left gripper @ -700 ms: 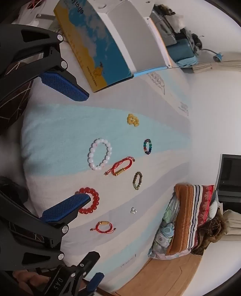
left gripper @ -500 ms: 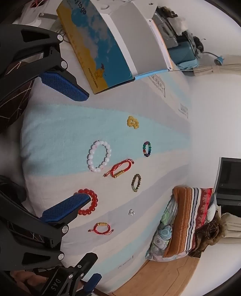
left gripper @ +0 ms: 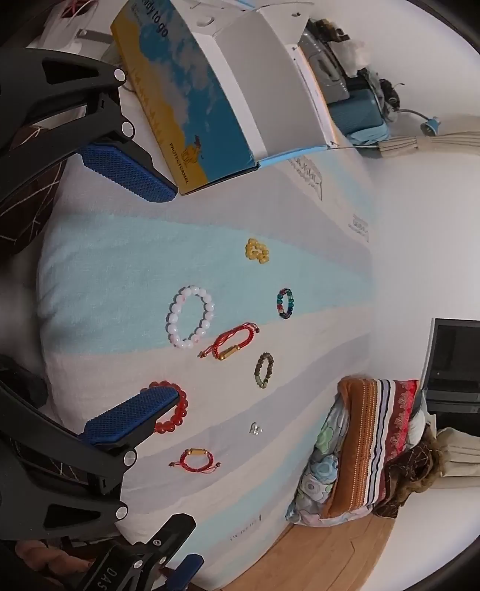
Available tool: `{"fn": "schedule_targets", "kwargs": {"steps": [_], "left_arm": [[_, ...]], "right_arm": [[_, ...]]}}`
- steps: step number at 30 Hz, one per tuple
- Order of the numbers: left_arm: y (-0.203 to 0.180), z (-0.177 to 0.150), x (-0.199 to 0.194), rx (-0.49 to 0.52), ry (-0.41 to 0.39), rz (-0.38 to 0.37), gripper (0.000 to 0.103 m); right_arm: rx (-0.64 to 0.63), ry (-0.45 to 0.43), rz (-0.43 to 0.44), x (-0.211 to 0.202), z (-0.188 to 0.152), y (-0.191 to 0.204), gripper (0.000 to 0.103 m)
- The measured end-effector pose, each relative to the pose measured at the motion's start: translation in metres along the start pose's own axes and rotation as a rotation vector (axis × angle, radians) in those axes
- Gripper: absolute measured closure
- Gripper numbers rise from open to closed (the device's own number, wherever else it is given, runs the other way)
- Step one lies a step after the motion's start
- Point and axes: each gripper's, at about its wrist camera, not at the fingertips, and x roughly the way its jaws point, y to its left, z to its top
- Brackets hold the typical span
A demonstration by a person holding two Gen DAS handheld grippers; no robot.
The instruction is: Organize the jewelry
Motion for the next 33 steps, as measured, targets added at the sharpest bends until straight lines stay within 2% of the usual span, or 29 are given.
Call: {"fn": "schedule_targets", "kwargs": {"steps": [9, 33], "left_arm": [[-0.0028, 0.0002, -0.0008, 0.012, -0.008, 0.024, 0.005], [-0.0002, -0.0047, -0.0032, 0.001, -0.013, -0.005, 0.005]], "right_arm": [[-0.010, -0.002, -0.007, -0.0007, 0.0000, 0.0021, 0.007], [-0.030, -0.004, -0.010, -0.0015, 0.0020, 0.0073, 0.007]]}}
